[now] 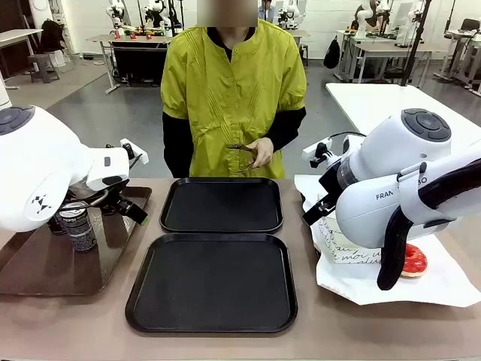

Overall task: Set up donuts and drinks on trays.
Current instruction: Pick up one Pepsi coke and place it on the Flat Tray.

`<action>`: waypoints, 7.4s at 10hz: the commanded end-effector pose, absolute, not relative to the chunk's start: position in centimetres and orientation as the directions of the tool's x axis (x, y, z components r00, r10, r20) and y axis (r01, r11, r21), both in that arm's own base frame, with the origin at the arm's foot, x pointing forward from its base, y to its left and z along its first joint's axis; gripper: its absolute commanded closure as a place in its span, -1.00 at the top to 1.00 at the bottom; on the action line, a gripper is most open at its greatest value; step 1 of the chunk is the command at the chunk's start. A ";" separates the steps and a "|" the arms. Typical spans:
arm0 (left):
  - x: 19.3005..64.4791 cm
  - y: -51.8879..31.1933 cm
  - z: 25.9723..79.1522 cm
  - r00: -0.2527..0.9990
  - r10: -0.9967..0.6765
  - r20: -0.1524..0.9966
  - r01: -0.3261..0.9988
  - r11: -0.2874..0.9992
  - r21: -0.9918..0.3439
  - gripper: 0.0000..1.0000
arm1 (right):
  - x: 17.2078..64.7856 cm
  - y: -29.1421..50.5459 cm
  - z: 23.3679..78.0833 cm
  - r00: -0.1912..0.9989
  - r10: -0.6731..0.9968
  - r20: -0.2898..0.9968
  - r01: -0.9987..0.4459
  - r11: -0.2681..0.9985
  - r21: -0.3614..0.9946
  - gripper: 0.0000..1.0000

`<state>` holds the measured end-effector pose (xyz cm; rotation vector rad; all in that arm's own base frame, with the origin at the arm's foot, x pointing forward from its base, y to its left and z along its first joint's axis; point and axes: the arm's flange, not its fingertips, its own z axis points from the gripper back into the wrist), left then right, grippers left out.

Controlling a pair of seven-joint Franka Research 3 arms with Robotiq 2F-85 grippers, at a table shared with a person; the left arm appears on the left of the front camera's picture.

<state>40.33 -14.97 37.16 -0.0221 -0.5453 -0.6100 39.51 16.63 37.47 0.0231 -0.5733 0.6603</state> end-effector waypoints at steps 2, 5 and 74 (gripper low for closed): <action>40.3 -15.0 37.2 0.683 -0.539 0.493 0.550 0.824 0.138 1.00 | 39.5 16.6 37.5 0.641 0.573 0.510 -0.586 0.795 -0.157 1.00; 40.3 -15.0 37.2 0.683 -0.539 0.493 0.550 0.824 0.138 1.00 | 39.5 16.6 37.5 0.641 0.573 0.510 -0.586 0.795 -0.157 1.00; 35.4 5.2 49.9 0.982 0.140 0.123 -0.063 0.870 -0.489 1.00 | 18.1 -22.3 41.2 0.920 -0.320 0.228 -0.062 0.455 0.888 1.00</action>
